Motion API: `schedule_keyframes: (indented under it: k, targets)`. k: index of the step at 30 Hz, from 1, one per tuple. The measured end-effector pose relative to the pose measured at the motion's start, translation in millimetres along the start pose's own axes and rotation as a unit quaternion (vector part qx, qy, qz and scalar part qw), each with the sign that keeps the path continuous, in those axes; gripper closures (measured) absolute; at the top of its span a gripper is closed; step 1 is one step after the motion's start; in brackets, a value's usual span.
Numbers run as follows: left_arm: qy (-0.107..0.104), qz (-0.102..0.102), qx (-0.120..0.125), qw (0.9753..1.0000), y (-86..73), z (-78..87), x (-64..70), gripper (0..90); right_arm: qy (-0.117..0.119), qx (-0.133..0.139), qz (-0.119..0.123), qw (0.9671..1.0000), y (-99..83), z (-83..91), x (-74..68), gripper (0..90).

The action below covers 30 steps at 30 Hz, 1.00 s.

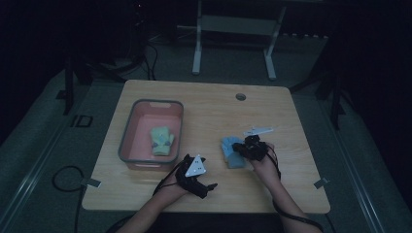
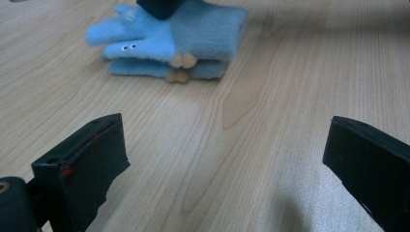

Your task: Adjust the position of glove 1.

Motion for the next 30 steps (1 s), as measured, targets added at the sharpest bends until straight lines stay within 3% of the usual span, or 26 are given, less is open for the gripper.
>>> schedule_keyframes:
  k: [2, 11, 14, 18, 22, 27, 30]
  targets:
    - [0.000, 0.001, 0.000, 1.0000, -0.1, -0.1, 0.0, 2.1, -0.012, -0.003, 0.005, 0.9999, -2.5, -1.7, 3.6, 83.5]
    - [0.001, 0.001, 0.000, 1.0000, -0.1, -0.1, 0.0, 2.1, -0.009, -0.012, -0.008, 0.9999, -11.5, -10.0, 6.3, 80.3]
    - [0.001, 0.002, 0.000, 1.0000, -0.1, -0.3, -0.1, 2.1, -0.007, -0.011, -0.008, 0.9999, -10.9, -9.2, 6.4, 75.2]
    - [0.012, 0.001, -0.007, 0.9999, -0.1, 0.0, -1.6, 2.1, -0.002, -0.001, -0.009, 1.0000, -6.0, -4.4, 5.4, 57.7]
    - [0.028, -0.016, 0.009, 0.9994, 6.6, 0.5, -3.1, 3.1, 0.008, 0.000, 0.000, 1.0000, -4.2, 0.2, 4.9, 39.7]
    - [0.028, -0.001, 0.025, 0.9993, 14.8, 1.1, -1.1, 4.5, 0.034, 0.008, -0.008, 0.9994, -2.4, 7.1, 4.2, 23.9]
    - [0.033, -0.009, 0.004, 0.9994, 12.2, -0.7, 0.0, 4.5, 0.042, 0.009, -0.008, 0.9990, -2.3, 9.8, 4.5, 18.1]
Point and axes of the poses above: each handheld gripper's, and its own axes: z roughly backward along the jaws, y roughly out of its top, x roughly to its right, the point moved 8 cm from there along -z, roughly forward along the jaws, and after that the axes turned 15 degrees about x, right-handed, at the moved point
